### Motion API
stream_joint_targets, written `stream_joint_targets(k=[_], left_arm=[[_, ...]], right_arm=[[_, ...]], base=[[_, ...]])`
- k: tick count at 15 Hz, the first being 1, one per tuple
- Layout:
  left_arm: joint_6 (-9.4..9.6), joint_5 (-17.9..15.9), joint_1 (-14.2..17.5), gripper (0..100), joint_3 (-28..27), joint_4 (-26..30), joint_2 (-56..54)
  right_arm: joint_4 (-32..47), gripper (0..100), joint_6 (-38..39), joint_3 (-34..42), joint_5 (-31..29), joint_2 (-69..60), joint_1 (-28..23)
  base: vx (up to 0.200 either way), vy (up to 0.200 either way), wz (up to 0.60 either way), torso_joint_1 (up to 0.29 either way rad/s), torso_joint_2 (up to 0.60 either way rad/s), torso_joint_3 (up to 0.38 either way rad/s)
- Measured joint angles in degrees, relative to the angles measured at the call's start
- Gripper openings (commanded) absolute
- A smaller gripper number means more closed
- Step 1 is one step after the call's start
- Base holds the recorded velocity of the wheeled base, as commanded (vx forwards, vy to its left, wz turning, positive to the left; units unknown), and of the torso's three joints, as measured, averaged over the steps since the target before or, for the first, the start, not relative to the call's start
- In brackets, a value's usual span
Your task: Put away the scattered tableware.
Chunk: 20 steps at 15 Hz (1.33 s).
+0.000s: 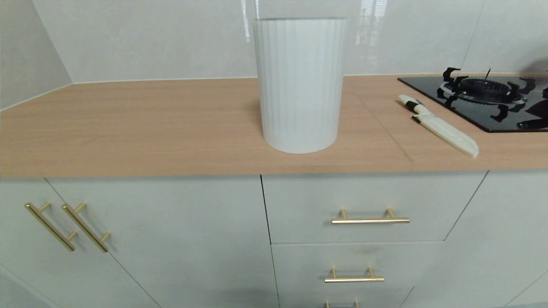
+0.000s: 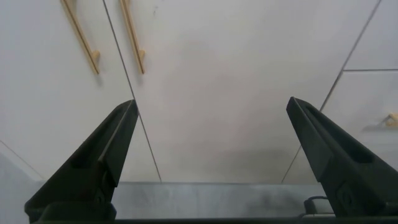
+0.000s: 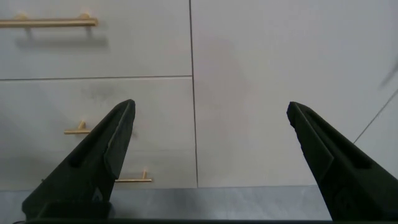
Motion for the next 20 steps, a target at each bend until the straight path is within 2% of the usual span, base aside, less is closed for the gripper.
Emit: stream_joint_targets(k=[2, 20], left_arm=[[0.02, 0.00, -0.02, 100, 0.00, 0.00, 0.00], [0.00, 0.02, -0.02, 100, 0.00, 0.05, 0.00]], right_arm=[[0.00, 100, 0.00, 0.00, 0.00, 0.00, 0.00], [-0.02, 100, 0.02, 0.00, 0.00, 0.00, 0.00]], base=[[0.000, 0.000, 0.00, 0.097, -0.50, -0.273], [0.000, 0.000, 0.00, 0.238, -0.50, -0.274]])
